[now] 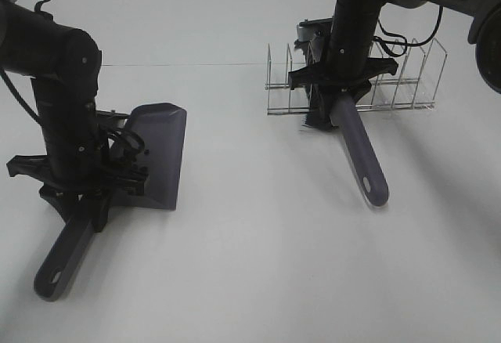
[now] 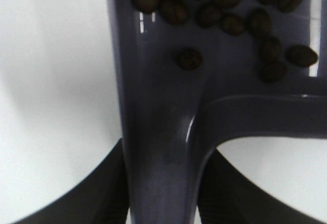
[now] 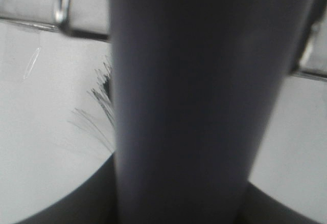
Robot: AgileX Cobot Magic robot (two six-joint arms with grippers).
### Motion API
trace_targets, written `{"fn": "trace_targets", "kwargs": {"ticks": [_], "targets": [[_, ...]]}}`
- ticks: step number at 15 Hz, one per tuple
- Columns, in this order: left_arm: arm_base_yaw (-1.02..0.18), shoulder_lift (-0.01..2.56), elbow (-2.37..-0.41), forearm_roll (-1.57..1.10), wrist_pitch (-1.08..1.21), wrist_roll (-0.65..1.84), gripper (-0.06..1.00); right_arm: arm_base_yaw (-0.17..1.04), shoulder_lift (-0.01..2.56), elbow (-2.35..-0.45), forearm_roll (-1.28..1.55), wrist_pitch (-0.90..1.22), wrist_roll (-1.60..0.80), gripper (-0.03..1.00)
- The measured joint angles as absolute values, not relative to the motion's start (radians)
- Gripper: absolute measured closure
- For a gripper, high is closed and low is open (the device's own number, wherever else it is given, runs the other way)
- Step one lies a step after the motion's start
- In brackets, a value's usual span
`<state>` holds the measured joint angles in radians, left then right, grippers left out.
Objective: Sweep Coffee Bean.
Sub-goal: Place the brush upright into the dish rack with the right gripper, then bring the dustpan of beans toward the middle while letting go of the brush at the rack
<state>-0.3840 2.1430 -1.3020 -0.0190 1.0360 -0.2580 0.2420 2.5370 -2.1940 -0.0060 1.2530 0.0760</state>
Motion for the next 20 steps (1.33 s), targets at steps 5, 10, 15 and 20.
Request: {"fn": "trace_targets", "kwargs": {"ticks": [5,10,15,20], "targets": [[-0.384,2.143,-1.302,-0.019,1.036,-0.258,0.61,0.242,2.537,-2.266,0.0,1.234,0.084,0.7],[-0.384,2.143,-1.302,-0.019,1.036,-0.258,0.61,0.242,2.511,-2.275,0.008,1.227,0.059,0.4],[-0.384,2.143,-1.302,-0.019,1.036,-0.258,0.61,0.242,2.47,-2.29,0.022,1.227,0.058,0.32],[-0.384,2.138,-1.302,-0.019,1.037,-0.257,0.61,0.242,2.32,-2.294,0.027,1.223,0.06,0.32]]}}
